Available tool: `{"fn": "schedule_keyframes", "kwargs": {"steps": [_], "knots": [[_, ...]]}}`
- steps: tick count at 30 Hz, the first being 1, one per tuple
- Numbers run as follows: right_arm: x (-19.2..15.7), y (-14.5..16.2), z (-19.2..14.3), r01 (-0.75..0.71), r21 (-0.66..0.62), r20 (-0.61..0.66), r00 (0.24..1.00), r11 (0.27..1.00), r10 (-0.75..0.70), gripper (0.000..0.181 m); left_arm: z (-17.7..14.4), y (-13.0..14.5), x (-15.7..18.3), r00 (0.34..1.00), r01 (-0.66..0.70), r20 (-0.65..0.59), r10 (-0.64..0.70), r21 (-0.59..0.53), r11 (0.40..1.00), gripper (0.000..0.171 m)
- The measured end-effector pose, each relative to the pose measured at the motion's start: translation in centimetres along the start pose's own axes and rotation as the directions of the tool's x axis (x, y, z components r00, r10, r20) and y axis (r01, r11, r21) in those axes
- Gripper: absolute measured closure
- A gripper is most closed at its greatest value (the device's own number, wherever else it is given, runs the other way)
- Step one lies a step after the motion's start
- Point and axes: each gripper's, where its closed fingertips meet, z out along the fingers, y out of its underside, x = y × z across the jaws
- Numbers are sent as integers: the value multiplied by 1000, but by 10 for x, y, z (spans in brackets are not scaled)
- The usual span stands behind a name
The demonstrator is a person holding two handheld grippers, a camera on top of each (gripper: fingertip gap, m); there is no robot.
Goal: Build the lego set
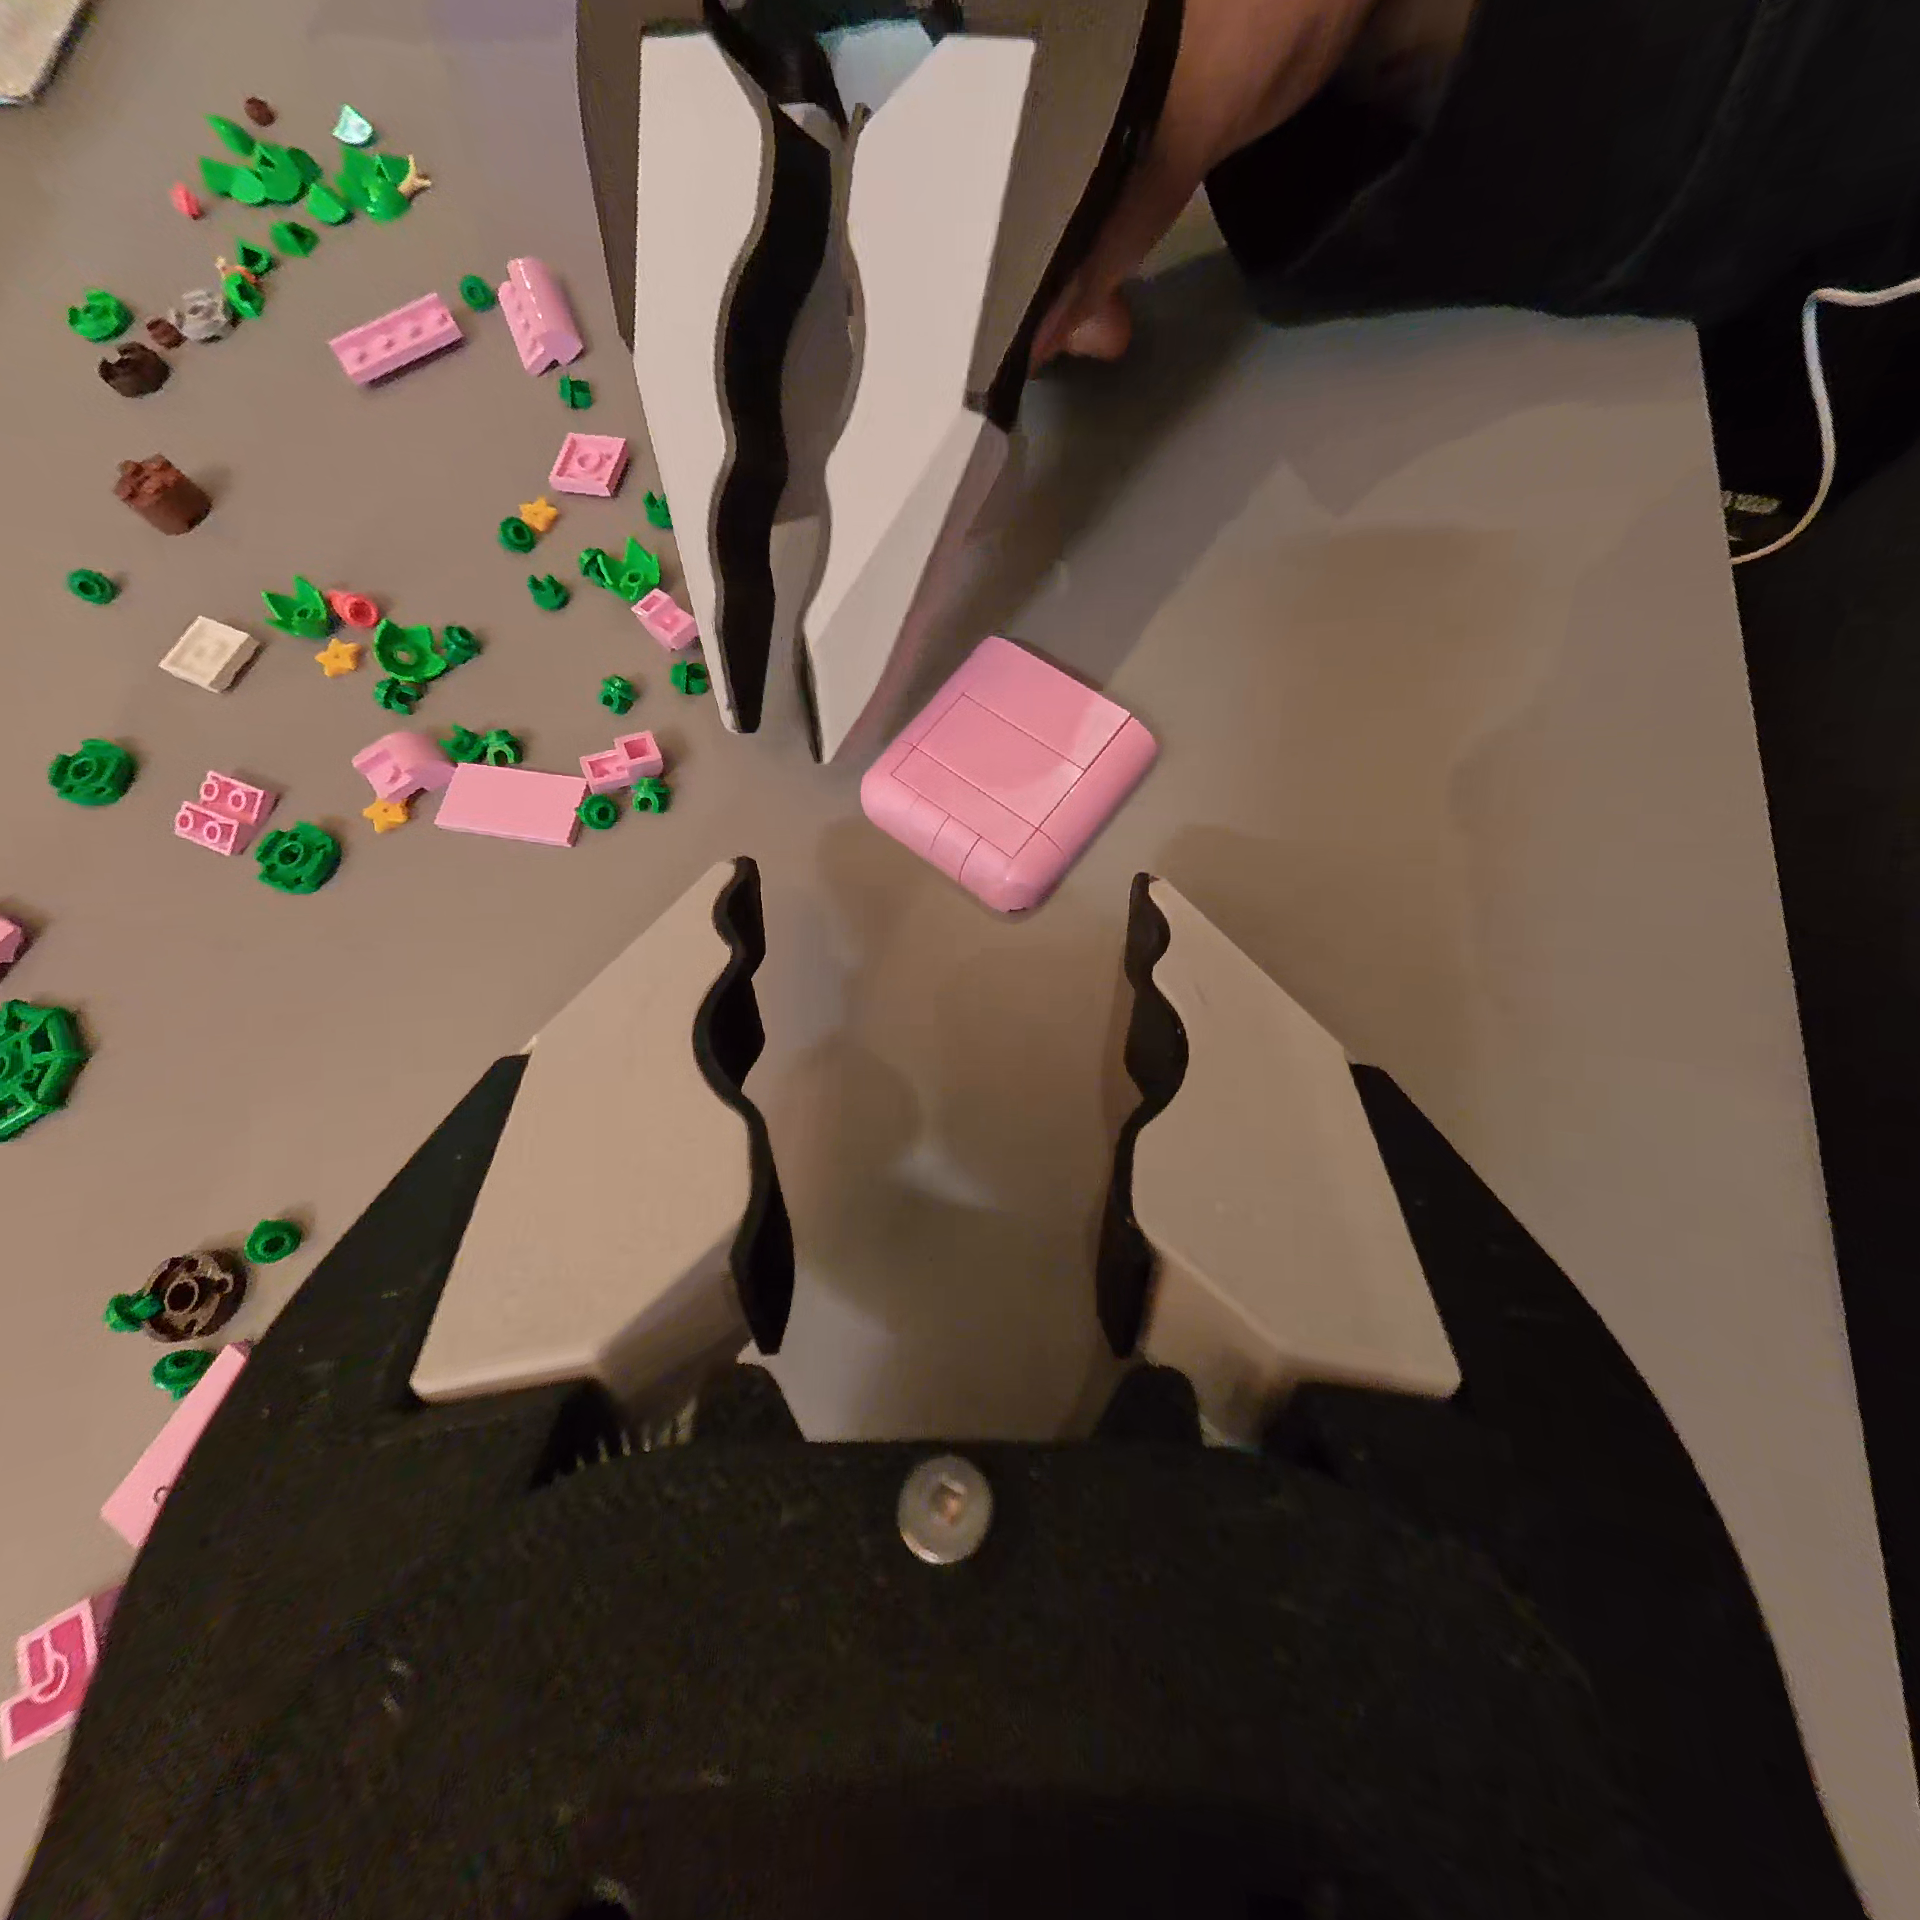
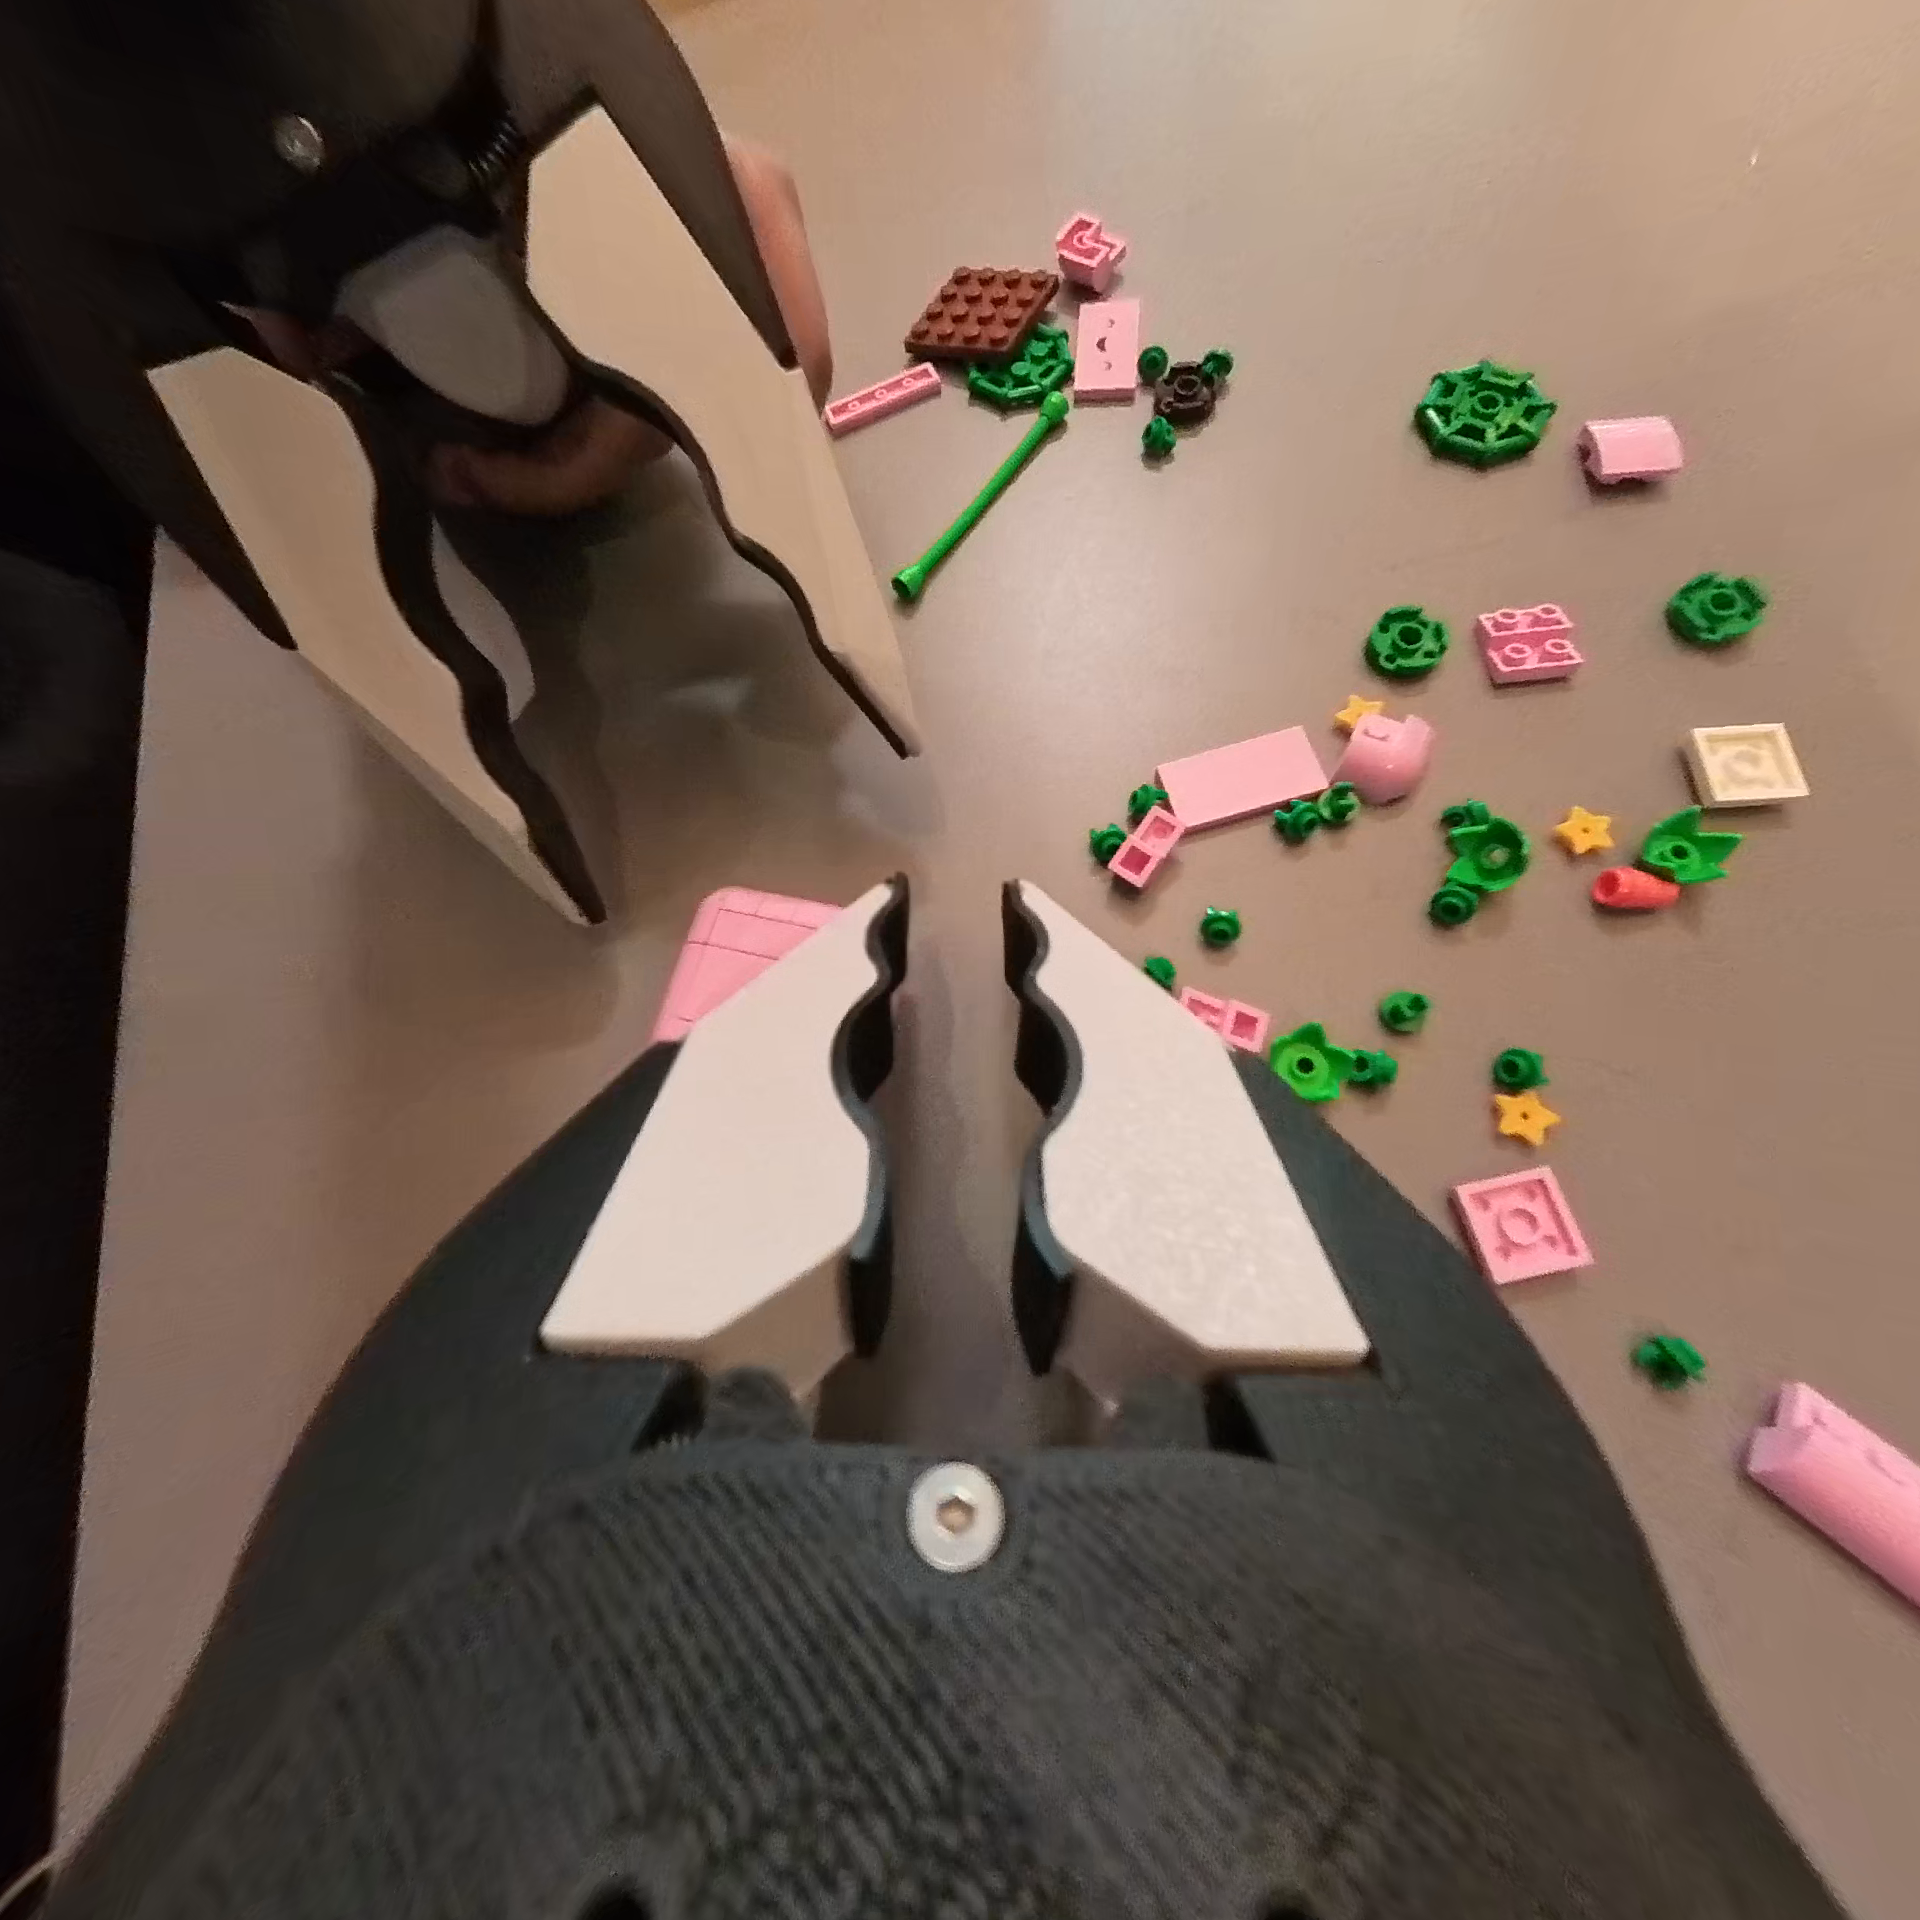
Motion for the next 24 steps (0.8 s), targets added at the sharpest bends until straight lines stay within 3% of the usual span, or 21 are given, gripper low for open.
{"fn": "schedule_keyframes", "kwargs": {"steps": [1,4,7,12,17,24], "knots": [[-4,0,0,6,3,20,1000,1000,-6,159,0,0,0,1000,4,-1,-4,0,1000,104],[-33,-2,0,47,26,170,984,999,-51,119,0,0,-1,1000,13,-5,-13,-3,1000,105],[-42,9,7,94,-36,197,977,995,-85,105,1,2,-1,1000,15,-4,-15,-13,1000,105],[-34,16,6,133,-62,152,981,989,-122,107,0,0,-4,999,42,-8,-42,2,999,106],[-23,19,6,198,-92,68,979,976,-193,127,-5,-4,-10,993,114,-25,-113,48,992,109],[-22,13,10,251,-120,8,968,960,-252,129,-9,-6,-21,981,194,-19,-193,80,978,109]]}}
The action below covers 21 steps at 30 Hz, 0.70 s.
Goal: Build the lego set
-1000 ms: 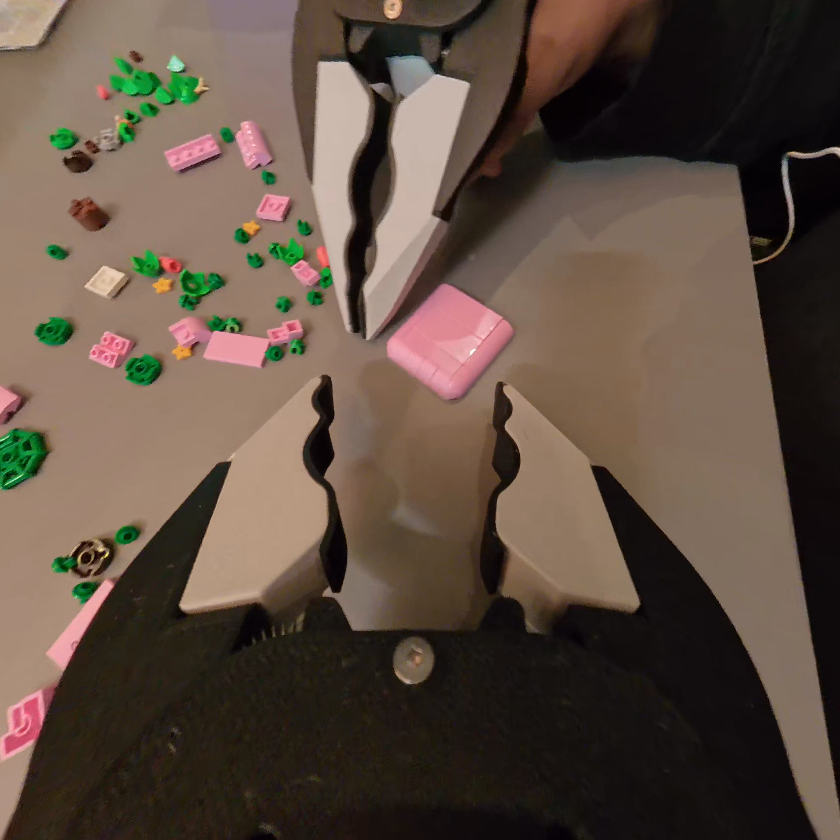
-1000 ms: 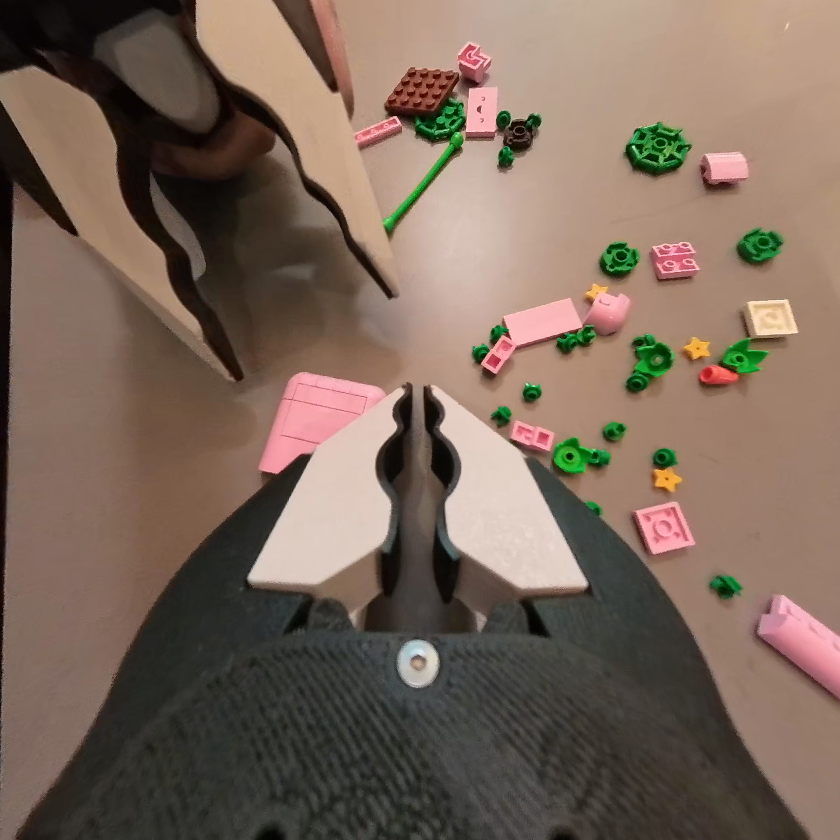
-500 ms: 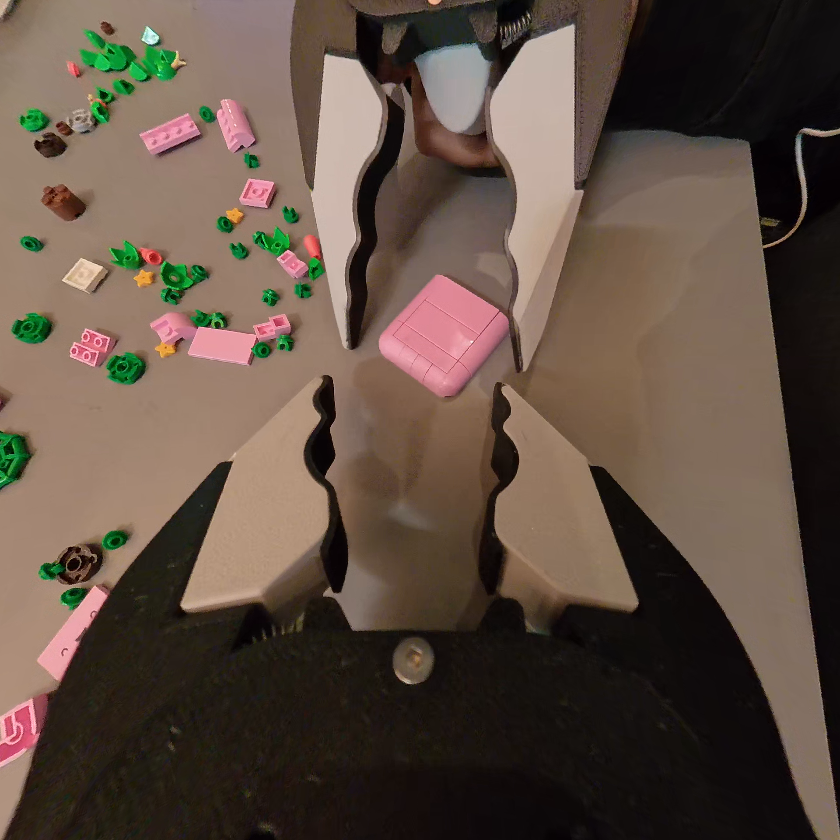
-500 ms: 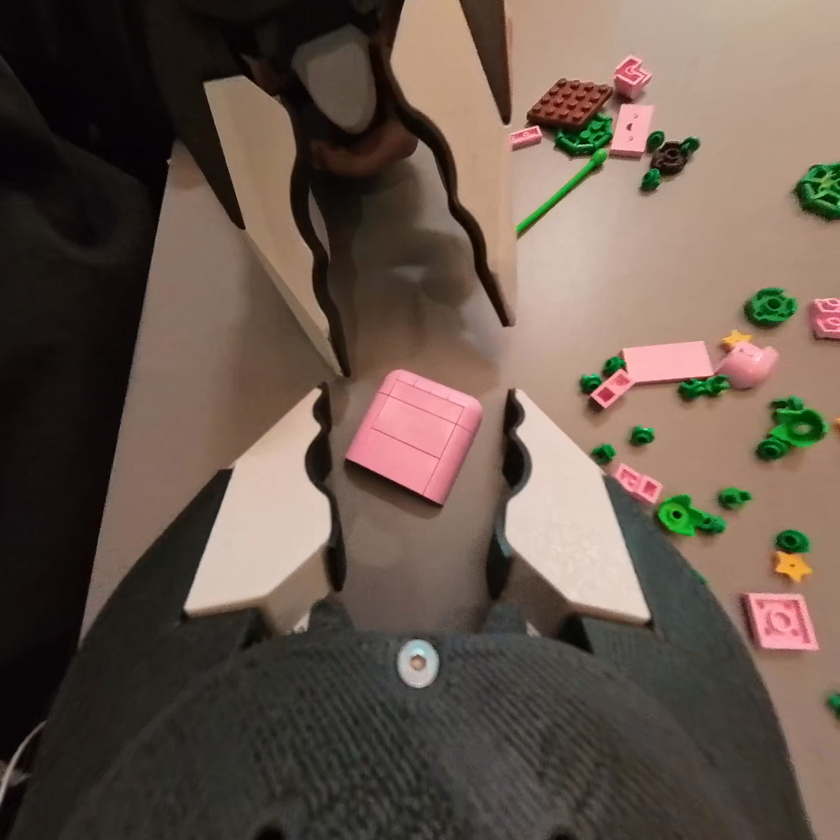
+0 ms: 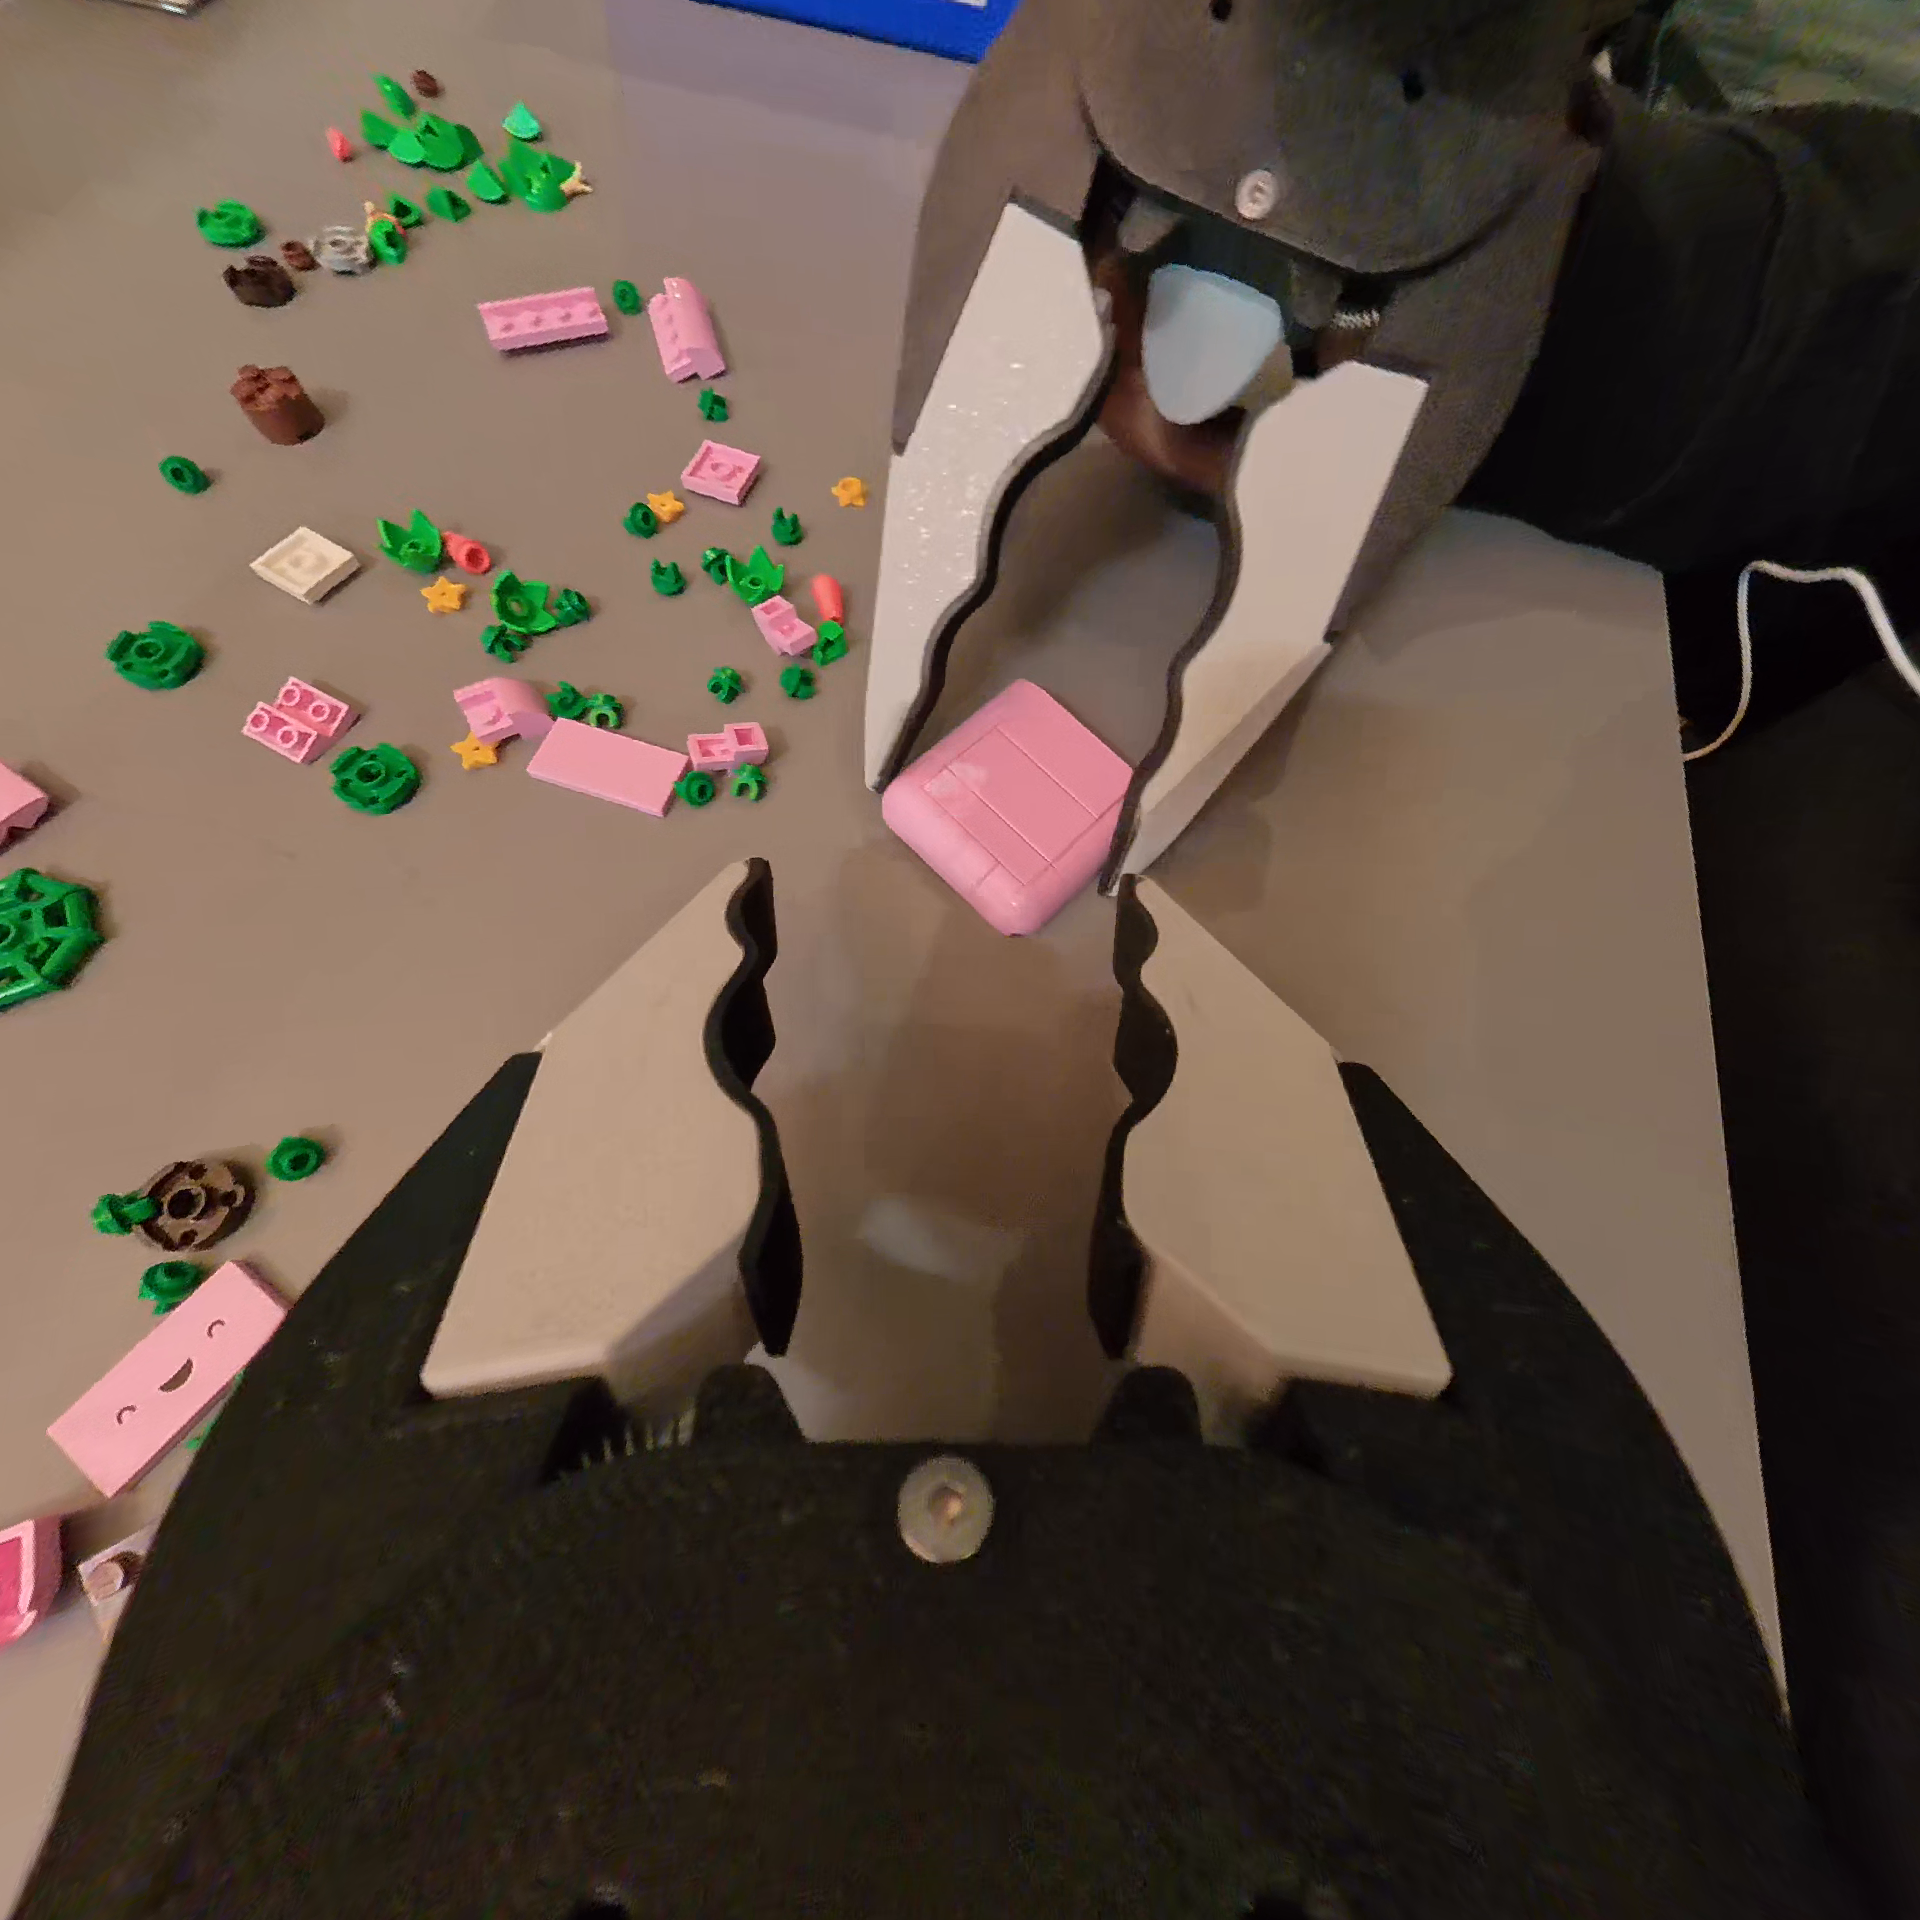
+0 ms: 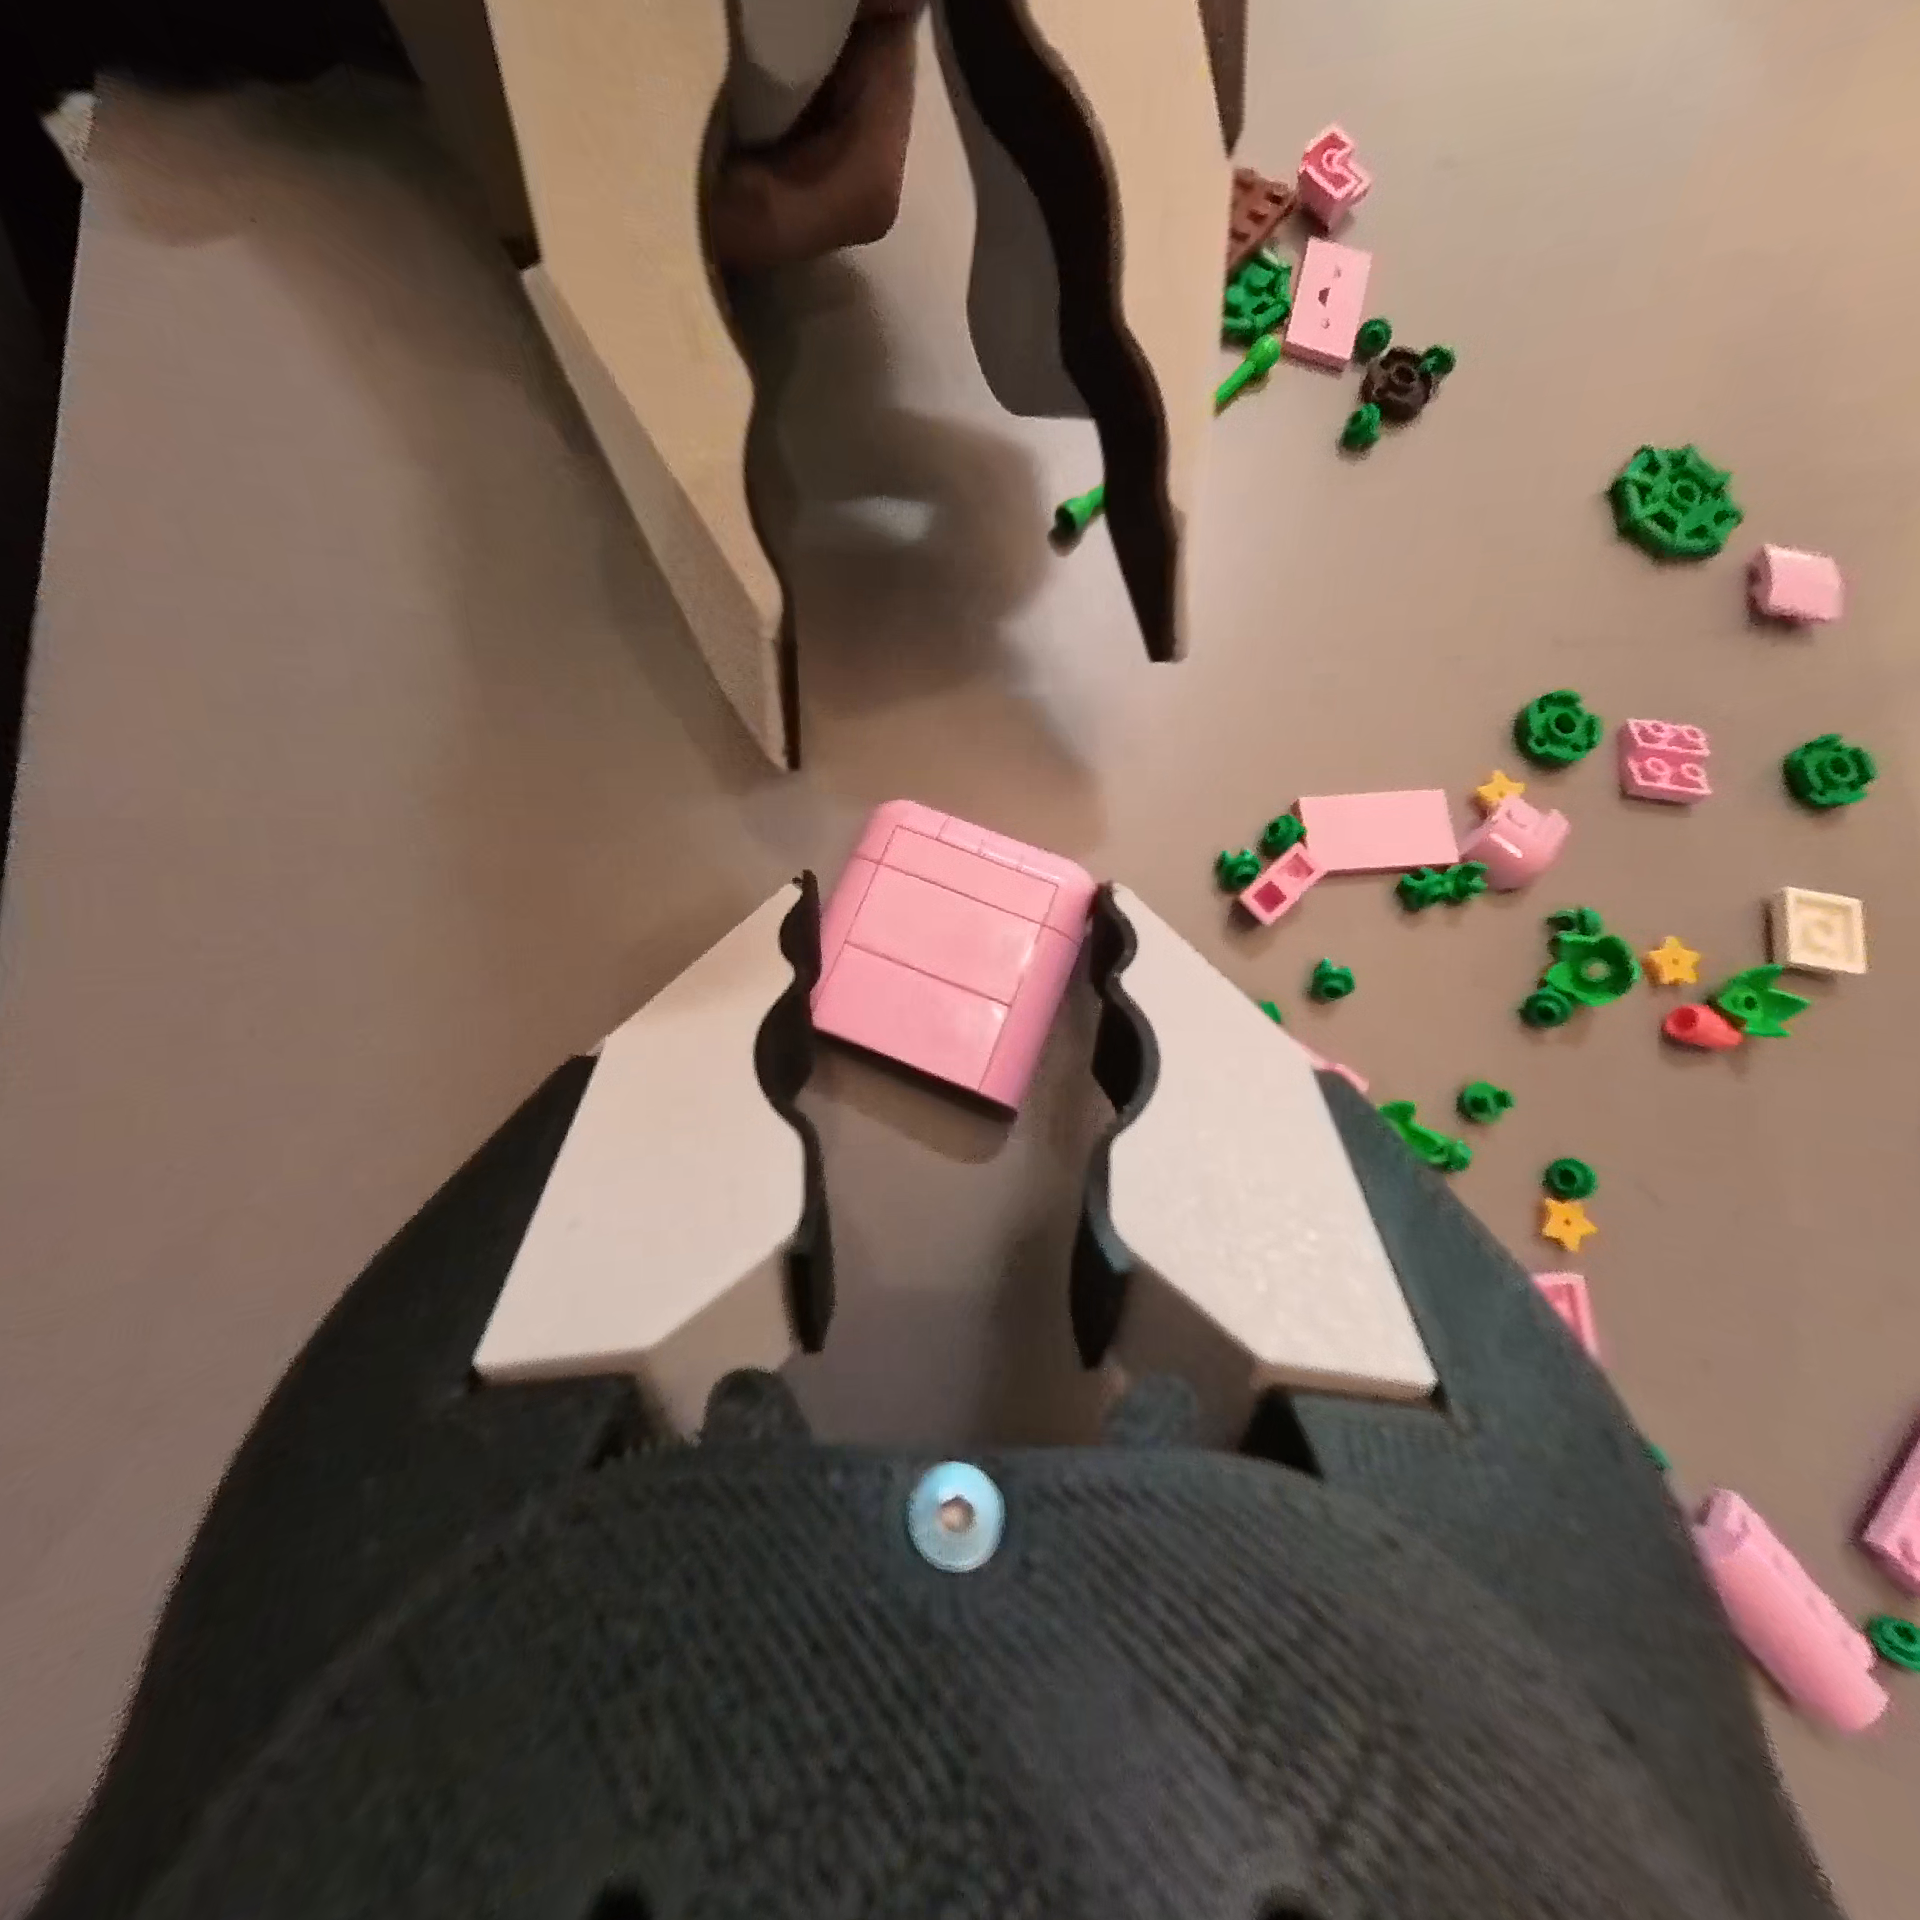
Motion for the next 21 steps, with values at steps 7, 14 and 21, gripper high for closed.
{"fn": "schedule_keyframes", "kwargs": {"steps": [7,14,21], "knots": [[0,-38,-19,117,189,-95,990,975,-101,132,-8,-13,0,925,345,-195,-327,69,936,105],[-1,-46,-10,174,179,-159,976,968,-146,132,-8,-20,15,774,550,-387,-501,19,835,118],[-1,-47,3,179,170,-183,972,969,-148,133,-3,-9,3,763,589,-322,-561,-13,808,159]]}}
